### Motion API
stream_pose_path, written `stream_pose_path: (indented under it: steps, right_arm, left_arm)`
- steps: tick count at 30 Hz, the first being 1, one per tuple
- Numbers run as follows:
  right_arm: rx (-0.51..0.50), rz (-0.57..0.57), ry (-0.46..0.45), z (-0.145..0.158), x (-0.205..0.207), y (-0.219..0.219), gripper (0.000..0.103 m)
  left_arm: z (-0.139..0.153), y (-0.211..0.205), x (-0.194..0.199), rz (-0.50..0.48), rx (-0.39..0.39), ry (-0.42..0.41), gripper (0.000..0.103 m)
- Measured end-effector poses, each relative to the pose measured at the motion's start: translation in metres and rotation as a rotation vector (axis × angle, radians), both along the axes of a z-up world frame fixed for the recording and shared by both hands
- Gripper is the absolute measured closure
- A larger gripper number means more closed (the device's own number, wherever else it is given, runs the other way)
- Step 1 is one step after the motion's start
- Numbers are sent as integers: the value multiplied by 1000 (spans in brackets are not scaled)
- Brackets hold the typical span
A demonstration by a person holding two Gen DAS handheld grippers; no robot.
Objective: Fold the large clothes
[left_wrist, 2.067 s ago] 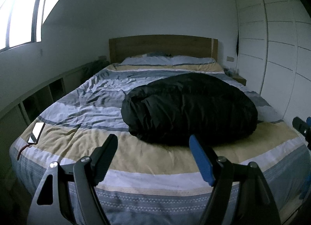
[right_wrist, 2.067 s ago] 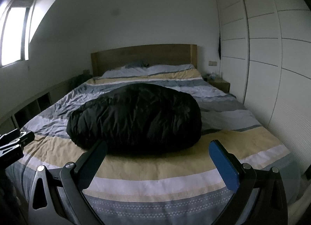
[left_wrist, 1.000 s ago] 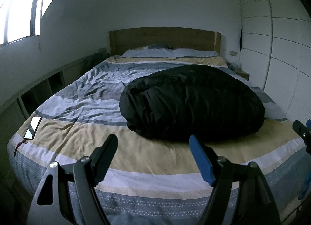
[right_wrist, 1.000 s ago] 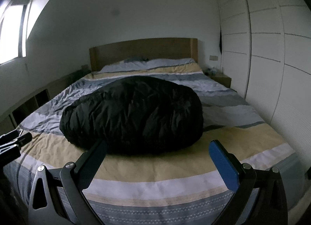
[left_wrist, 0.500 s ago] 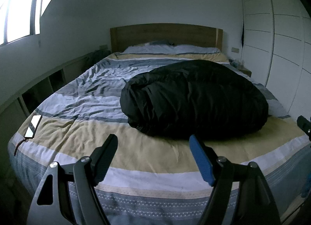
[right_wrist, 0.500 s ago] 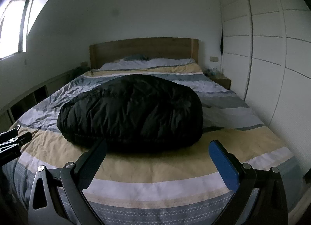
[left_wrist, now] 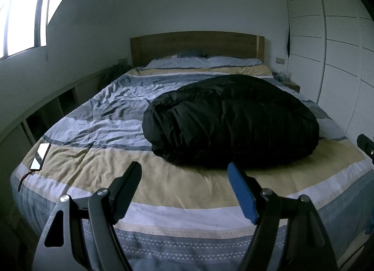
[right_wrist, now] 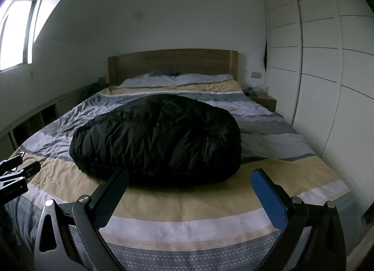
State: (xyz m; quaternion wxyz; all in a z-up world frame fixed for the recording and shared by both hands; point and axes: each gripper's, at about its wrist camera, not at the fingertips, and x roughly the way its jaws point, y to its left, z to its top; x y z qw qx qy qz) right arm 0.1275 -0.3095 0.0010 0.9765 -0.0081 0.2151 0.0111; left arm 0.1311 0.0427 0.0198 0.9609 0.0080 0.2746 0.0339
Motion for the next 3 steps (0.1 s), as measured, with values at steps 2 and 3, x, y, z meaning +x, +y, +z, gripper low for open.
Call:
stream_pose_path:
  steps: [2,3]
  right_arm:
    - [-2,0,-2,1,-1,0,0]
    - [-2,0,-2,1,-1,-1,0]
  left_arm:
    - [0,0,-1,-3,-1,2,28]
    - [1,-1,-2,-2,0,2,28]
